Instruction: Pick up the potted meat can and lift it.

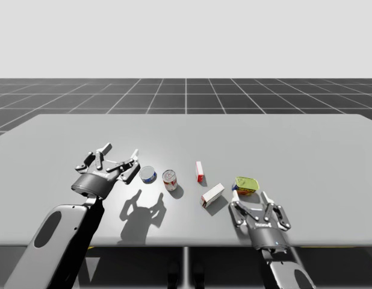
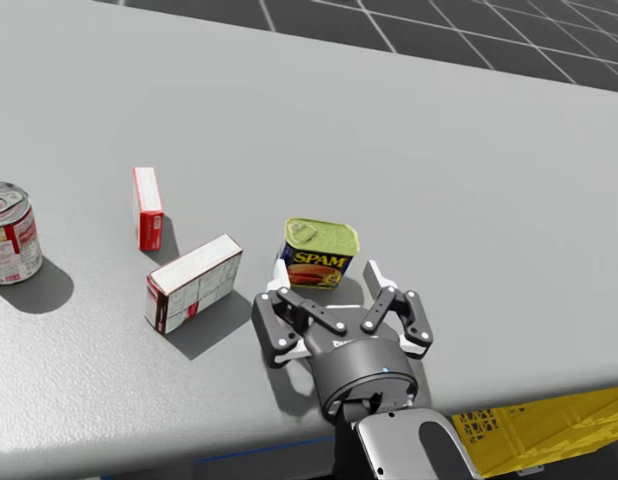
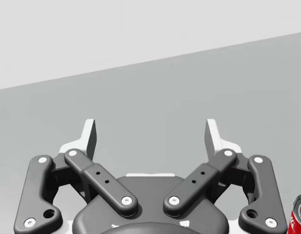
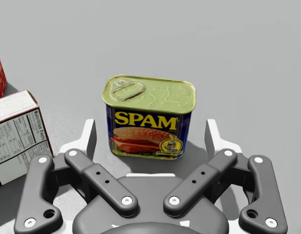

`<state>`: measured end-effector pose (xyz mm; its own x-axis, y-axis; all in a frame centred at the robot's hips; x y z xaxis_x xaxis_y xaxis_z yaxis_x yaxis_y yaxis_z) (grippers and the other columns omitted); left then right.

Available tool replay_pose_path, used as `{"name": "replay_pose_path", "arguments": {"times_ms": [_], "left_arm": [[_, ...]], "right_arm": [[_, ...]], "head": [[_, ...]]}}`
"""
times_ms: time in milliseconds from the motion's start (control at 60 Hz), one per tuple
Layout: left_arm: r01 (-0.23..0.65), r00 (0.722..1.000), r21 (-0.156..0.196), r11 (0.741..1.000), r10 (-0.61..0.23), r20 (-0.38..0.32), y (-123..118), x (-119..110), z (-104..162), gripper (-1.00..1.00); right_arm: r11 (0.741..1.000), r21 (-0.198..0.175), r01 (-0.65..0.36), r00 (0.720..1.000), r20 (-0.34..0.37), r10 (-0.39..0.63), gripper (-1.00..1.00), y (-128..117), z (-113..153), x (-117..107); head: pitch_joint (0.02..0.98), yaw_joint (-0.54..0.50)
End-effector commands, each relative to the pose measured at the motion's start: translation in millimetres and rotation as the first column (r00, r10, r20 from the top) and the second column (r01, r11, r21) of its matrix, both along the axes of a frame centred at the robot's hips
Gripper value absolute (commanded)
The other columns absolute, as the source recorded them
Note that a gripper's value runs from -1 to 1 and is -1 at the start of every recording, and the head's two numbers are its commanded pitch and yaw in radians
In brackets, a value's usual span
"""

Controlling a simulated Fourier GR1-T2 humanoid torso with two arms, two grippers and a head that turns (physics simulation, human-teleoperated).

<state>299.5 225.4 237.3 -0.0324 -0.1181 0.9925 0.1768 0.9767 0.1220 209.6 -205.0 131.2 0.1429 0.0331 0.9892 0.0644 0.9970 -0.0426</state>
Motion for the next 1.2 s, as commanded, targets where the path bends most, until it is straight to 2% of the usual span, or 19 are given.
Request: {"name": "replay_pose_path", "arguments": {"times_ms": [17,183,417,617,683,717,750,767,800,833,1000,1200], "left_arm": [[-0.003,1.000,0.004,1.000,0.003,0.000,0,0,-1,-1.00],[-0.004,1.000,0.006,1.000,0.004,0.001,-1,0,-1,-1.00],[-0.002,1.000,0.008,1.000,0.002,-0.002,-1,1,-1,-1.00],[-0.001,1.000,0.009,1.000,0.001,-0.003,-2,1,-2,-1.00],[0.000,1.000,0.010,1.000,0.000,-0.004,-2,1,-2,-1.00],[0.000,1.000,0.011,1.000,0.000,-0.004,-2,1,-2,-1.00],[0.001,1.000,0.011,1.000,-0.001,-0.005,-2,1,-2,-1.00],[0.002,1.000,0.011,1.000,-0.002,-0.005,-3,1,-2,-1.00],[0.002,1.000,0.012,1.000,-0.002,-0.005,-3,1,-2,-1.00],[0.003,1.000,0.012,1.000,-0.002,-0.005,-3,1,-2,-1.00],[0.005,1.000,0.013,1.000,-0.005,-0.006,-4,1,-2,-1.00],[0.002,1.000,0.016,1.000,-0.002,-0.009,-4,0,-3,-1.00]], "right_arm": [[1.000,-0.004,0.021,0.999,-0.037,-0.022,-1.00,-1,-8,9],[0.999,-0.001,0.034,0.998,-0.057,-0.034,-1.00,0,-8,21],[0.999,0.024,0.035,0.994,-0.101,-0.032,-1.00,-3,-9,39],[0.999,-0.010,0.031,0.994,-0.101,-0.032,-1.00,-3,-9,49],[1.000,-0.014,0.026,0.993,-0.118,-0.027,-1.00,-3,-10,50],[0.999,-0.035,0.013,0.992,-0.124,-0.017,-1.00,-2,-11,49],[0.999,-0.033,0.005,0.991,-0.131,-0.009,-1.00,-3,-12,48],[1.000,-0.031,0.007,0.989,-0.145,-0.011,-0.14,-2,-13,46],[0.999,-0.028,0.017,0.989,-0.143,-0.021,0.29,-2,-13,44],[1.000,-0.006,0.025,0.989,-0.146,-0.026,0.98,-2,-13,43],[0.999,-0.003,0.041,0.989,-0.141,-0.041,1.00,-2,-14,41],[0.999,-0.005,0.045,0.990,-0.136,-0.046,1.00,-2,-14,38]], "head": [[0.849,-0.39],[0.848,-0.39],[0.846,-0.40],[0.842,-0.40],[0.840,-0.40],[0.838,-0.40],[0.837,-0.40],[0.835,-0.40],[0.832,-0.40],[0.819,-0.40],[0.721,-0.41],[0.533,-0.44]]}}
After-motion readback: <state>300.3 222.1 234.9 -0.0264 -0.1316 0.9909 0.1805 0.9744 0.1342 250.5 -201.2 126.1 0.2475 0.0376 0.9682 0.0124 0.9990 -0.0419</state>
